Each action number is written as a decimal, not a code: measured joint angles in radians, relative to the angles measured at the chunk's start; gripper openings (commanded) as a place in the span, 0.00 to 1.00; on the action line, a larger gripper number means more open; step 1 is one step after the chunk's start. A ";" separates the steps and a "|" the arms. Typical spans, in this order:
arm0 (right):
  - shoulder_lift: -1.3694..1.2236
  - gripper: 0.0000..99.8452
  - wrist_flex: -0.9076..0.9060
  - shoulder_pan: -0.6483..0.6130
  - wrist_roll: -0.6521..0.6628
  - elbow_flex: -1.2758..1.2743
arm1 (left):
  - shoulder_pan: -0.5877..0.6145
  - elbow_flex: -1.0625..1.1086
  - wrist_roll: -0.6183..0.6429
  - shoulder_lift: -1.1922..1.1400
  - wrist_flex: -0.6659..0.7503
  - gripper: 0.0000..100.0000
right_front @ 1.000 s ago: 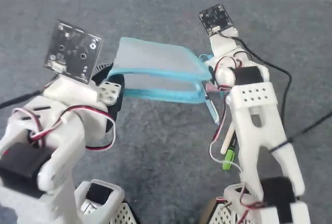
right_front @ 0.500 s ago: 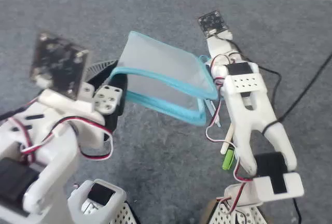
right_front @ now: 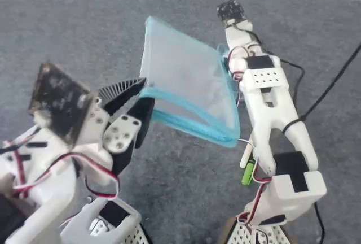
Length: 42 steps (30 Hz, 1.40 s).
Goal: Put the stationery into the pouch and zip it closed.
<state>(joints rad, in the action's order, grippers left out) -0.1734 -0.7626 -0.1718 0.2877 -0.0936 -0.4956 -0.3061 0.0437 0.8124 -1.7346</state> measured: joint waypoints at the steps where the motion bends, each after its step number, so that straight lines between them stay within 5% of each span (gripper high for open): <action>1: 0.000 0.01 0.000 0.000 0.000 0.006 | -0.003 0.000 0.000 0.003 0.000 0.01; 9: 0.028 0.01 -0.127 0.026 0.000 0.008 | 0.017 0.146 -0.075 0.046 0.005 0.03; 16: 0.114 0.01 -0.262 0.018 0.000 0.006 | 0.256 0.353 -0.147 0.104 0.006 0.24; 27: 0.255 0.01 -0.474 -0.077 0.000 0.006 | 0.377 0.862 -0.281 0.362 0.146 0.25; 34: 0.324 0.01 -0.555 -0.173 0.038 0.006 | 0.339 1.074 -0.284 0.486 0.193 0.25; 42: 0.439 0.01 -0.640 -0.236 0.051 0.006 | 0.451 1.247 -0.284 0.483 0.410 0.25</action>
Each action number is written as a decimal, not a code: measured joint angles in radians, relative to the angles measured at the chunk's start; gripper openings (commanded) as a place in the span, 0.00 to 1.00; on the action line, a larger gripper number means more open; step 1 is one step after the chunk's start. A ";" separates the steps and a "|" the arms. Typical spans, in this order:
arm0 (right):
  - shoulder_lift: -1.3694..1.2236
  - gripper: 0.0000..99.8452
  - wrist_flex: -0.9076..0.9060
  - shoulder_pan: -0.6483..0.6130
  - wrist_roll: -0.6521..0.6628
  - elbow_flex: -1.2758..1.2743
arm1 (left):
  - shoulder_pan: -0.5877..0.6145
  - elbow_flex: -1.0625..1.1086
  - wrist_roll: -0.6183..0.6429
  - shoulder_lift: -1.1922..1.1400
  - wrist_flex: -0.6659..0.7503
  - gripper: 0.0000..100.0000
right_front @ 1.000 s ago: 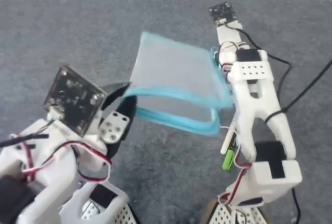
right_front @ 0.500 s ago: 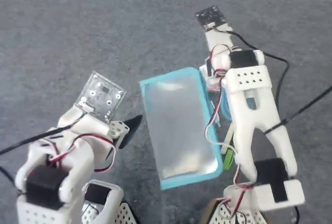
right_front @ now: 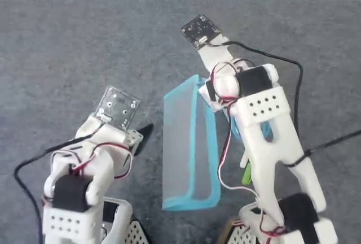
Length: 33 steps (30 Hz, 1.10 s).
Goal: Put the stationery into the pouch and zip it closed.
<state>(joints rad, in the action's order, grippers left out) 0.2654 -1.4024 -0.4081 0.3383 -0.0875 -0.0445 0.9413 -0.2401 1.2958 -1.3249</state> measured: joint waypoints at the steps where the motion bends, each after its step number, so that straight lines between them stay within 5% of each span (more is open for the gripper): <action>1: 0.006 0.01 -0.011 -0.014 -0.002 0.000 | -0.003 0.005 0.005 0.000 0.005 0.25; 11: 0.026 0.01 -0.147 -0.176 -0.026 0.117 | -0.086 -0.006 0.095 0.000 0.028 0.25; 33: -0.071 0.01 -0.064 -0.048 -0.031 0.143 | -0.089 0.009 0.095 0.006 0.046 0.25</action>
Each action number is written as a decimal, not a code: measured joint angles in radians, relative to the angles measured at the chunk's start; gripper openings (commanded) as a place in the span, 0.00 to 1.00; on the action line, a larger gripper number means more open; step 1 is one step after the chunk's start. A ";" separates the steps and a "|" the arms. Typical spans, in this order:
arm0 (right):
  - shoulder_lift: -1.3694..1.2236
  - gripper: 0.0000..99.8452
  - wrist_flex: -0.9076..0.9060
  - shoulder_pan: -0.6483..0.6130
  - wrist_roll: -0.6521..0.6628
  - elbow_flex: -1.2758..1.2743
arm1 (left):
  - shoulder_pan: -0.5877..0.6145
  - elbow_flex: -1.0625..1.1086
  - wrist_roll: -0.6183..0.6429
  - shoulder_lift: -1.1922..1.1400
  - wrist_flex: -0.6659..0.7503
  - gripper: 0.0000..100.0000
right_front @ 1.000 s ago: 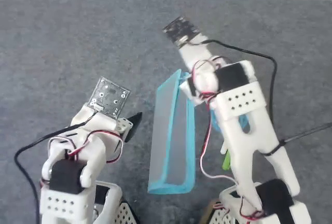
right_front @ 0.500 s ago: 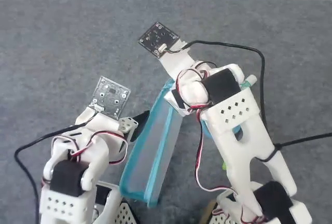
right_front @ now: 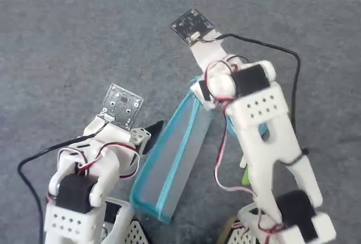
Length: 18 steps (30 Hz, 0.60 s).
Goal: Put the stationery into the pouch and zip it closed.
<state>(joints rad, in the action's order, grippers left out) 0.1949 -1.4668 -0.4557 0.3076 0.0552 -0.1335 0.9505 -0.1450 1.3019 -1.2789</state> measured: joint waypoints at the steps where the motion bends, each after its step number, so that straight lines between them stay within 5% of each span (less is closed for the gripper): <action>1: -0.021 0.01 0.002 0.003 0.000 0.009 | -0.003 0.000 0.000 0.000 0.000 0.25; 18: -0.064 0.01 0.000 0.006 0.000 0.051 | -0.009 0.158 -0.040 0.000 0.089 0.25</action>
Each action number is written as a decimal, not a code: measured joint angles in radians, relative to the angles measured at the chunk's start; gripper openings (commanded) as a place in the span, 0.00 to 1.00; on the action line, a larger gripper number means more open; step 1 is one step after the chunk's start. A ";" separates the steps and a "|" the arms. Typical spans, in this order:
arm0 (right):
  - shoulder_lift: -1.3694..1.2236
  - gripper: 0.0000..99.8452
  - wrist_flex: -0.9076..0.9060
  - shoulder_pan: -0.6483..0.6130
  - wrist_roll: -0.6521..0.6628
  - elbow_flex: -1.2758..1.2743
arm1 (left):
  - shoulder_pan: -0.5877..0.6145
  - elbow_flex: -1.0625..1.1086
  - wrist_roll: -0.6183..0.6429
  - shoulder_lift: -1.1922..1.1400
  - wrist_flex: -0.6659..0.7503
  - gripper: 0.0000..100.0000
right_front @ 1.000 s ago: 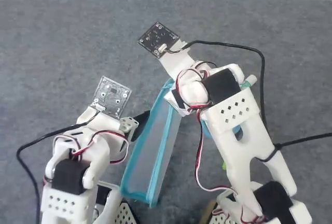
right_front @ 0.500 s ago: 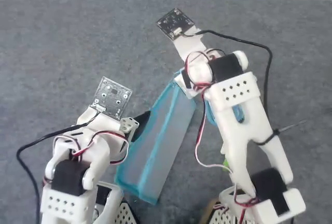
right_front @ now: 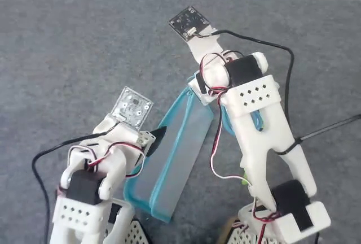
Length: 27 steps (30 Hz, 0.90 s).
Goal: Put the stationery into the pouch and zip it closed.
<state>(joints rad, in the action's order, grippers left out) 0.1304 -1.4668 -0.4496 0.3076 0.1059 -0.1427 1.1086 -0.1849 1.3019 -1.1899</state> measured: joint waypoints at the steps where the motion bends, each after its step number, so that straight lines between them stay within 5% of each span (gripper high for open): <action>1: 0.000 0.01 0.000 0.000 0.000 0.000 | 0.000 0.009 0.002 0.000 0.003 0.25; 12: 0.000 0.01 0.000 0.000 0.000 0.000 | -0.003 0.026 -0.063 0.000 0.006 0.02; 18: 0.000 0.01 0.000 0.000 0.000 0.000 | -0.003 0.026 -0.064 0.000 0.006 0.01; 21: 0.000 0.01 0.000 0.000 0.000 0.000 | -0.003 0.026 -0.064 0.000 0.006 0.07; 25: 0.002 0.01 -0.003 0.000 0.000 0.000 | 0.005 0.023 -0.064 0.000 0.006 0.27; 27: 0.020 0.01 -0.006 0.014 0.011 -0.008 | 0.006 0.005 -0.064 0.000 -0.008 0.27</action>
<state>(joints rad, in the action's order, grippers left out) 0.1504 -1.4730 -0.4358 0.3184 0.0982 -0.1366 1.1132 -0.2493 1.3019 -1.1976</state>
